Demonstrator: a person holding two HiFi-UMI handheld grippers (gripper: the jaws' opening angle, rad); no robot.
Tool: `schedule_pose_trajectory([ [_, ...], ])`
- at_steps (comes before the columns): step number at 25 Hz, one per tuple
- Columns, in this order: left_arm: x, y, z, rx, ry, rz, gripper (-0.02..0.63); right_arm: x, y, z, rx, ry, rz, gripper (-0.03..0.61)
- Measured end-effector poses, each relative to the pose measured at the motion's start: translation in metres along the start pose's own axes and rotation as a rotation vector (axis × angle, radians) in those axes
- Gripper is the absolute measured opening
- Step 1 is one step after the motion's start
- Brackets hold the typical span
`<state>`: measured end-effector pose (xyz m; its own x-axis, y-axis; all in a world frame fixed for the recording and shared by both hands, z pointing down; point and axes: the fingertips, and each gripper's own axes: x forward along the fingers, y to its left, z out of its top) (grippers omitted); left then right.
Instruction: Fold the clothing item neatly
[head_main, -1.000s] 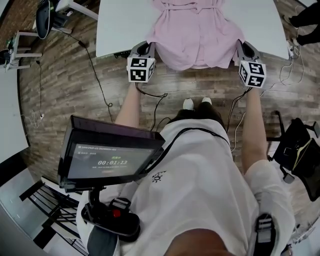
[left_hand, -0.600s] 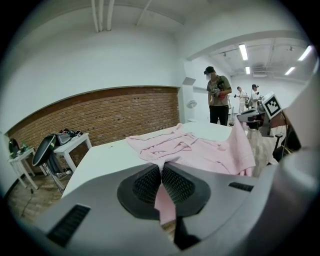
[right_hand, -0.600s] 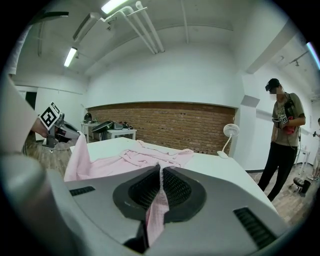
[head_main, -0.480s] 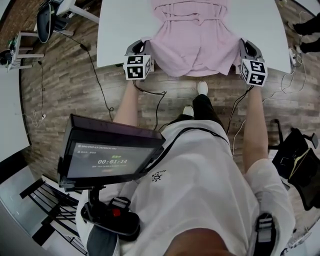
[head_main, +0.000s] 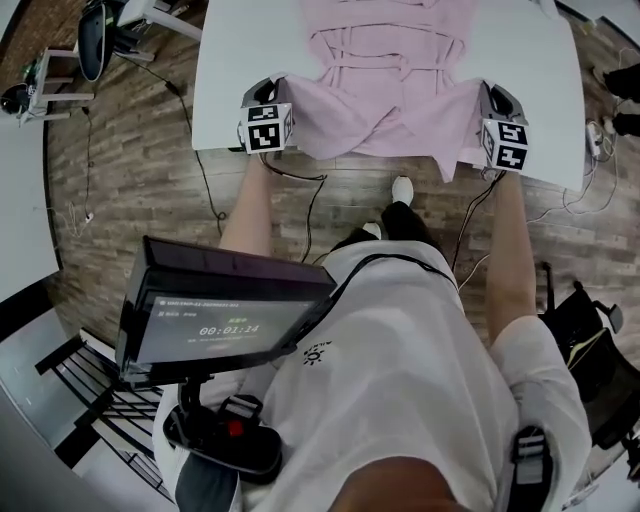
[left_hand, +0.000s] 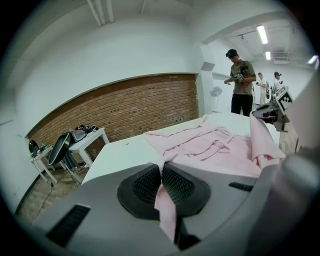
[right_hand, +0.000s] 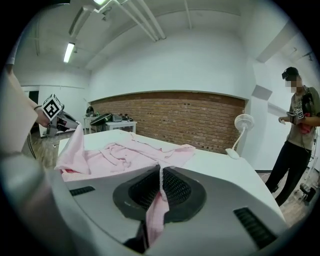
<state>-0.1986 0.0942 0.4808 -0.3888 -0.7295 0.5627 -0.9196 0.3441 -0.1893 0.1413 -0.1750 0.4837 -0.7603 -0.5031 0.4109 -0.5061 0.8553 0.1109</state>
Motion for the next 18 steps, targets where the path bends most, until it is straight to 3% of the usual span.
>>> schedule_pose_trajectory([
  [6,0.044,0.018,-0.007,-0.01,0.067,0.051,0.009,0.058,-0.018,-0.006,-0.004,0.026,0.031,0.014],
  [18,0.07,0.029,0.002,-0.003,0.124,0.069,0.009,0.077,-0.039,-0.008,-0.036,0.1,0.009,0.014],
])
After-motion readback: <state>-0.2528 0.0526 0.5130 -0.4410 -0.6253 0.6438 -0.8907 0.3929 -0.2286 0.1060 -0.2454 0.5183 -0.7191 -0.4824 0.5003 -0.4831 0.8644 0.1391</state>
